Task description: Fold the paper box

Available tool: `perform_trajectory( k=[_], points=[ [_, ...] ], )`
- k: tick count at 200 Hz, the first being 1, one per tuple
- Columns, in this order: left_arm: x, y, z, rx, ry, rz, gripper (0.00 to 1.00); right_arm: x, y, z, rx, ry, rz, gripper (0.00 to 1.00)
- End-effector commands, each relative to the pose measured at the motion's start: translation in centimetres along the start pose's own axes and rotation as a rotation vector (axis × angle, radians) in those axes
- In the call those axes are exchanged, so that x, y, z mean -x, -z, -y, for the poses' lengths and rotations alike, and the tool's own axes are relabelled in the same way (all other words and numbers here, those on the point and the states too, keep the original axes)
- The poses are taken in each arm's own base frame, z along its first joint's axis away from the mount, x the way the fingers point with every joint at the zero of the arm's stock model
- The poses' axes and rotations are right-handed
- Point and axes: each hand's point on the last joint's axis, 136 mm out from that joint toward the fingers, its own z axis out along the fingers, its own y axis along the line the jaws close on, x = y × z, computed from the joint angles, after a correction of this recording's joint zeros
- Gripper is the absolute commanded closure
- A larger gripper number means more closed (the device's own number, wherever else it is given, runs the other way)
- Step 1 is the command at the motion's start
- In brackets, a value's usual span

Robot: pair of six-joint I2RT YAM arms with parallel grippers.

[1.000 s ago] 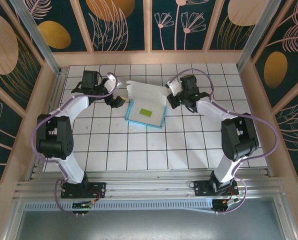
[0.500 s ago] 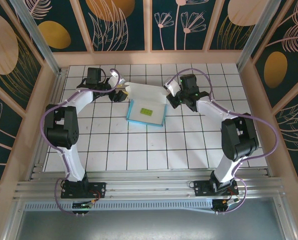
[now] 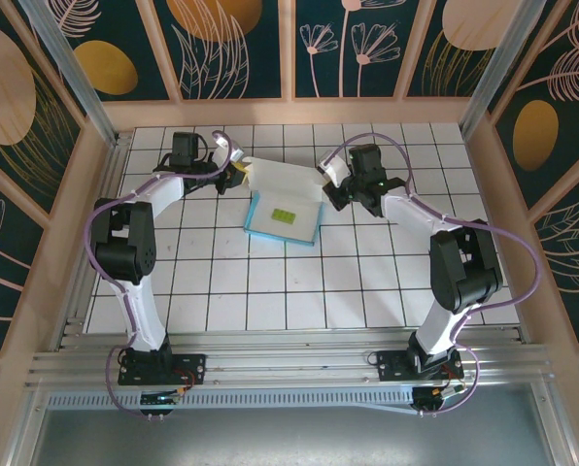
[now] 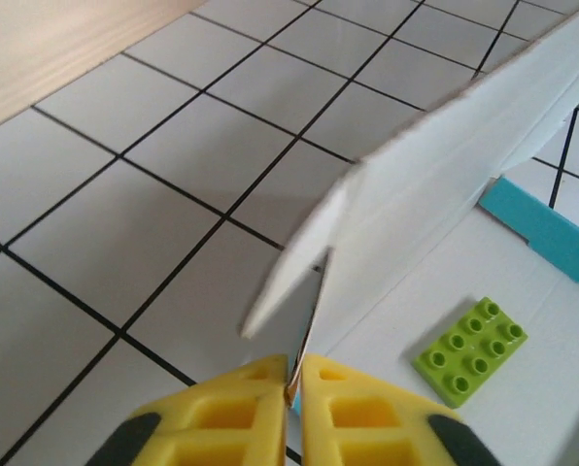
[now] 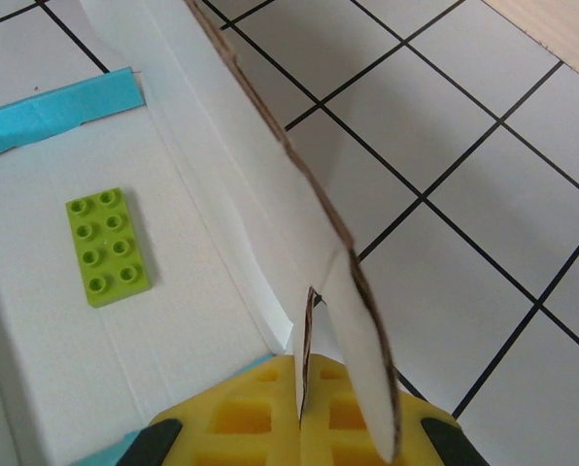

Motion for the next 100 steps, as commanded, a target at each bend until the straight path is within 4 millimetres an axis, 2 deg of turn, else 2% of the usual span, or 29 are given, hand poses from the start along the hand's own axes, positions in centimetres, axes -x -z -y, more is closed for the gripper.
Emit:
perform_trajectory(
  k=[1, 46, 100],
  points=[
    [1.8, 0.3, 0.9, -0.026, 0.028, 0.066, 0.94, 1.1, 0.2, 0.4, -0.041, 0.014, 0.022, 1.00],
    [2.1, 0.3, 1.6, -0.026, 0.113, 0.063, 0.95, 1.5, 0.0, 0.0, -0.058, 0.007, 0.029, 1.00],
    [2.3, -0.4, 2.9, -0.045, 0.188, 0.065, 0.92, 1.5, -0.1, 0.3, -0.095, -0.038, 0.034, 1.00]
  ],
)
